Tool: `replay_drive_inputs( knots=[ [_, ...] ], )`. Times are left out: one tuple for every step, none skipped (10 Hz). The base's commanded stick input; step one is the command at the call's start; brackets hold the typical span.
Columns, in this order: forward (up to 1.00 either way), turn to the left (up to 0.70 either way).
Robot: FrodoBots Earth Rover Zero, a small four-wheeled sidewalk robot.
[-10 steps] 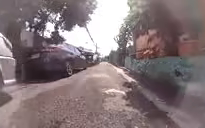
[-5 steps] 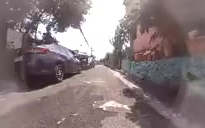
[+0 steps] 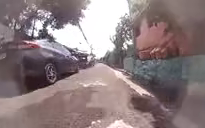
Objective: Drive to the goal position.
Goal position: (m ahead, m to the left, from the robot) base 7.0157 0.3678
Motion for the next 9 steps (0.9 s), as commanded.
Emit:
replay_drive_inputs(
  knots=[
    [1.00, 0.00],
    [1.00, 0.00],
    [1.00, 0.00],
    [1.00, 0.00],
    [1.00, 0.00],
    [1.00, 0.00],
    [1.00, 0.00],
    [1.00, 0.00],
    [1.00, 0.00]
  ],
)
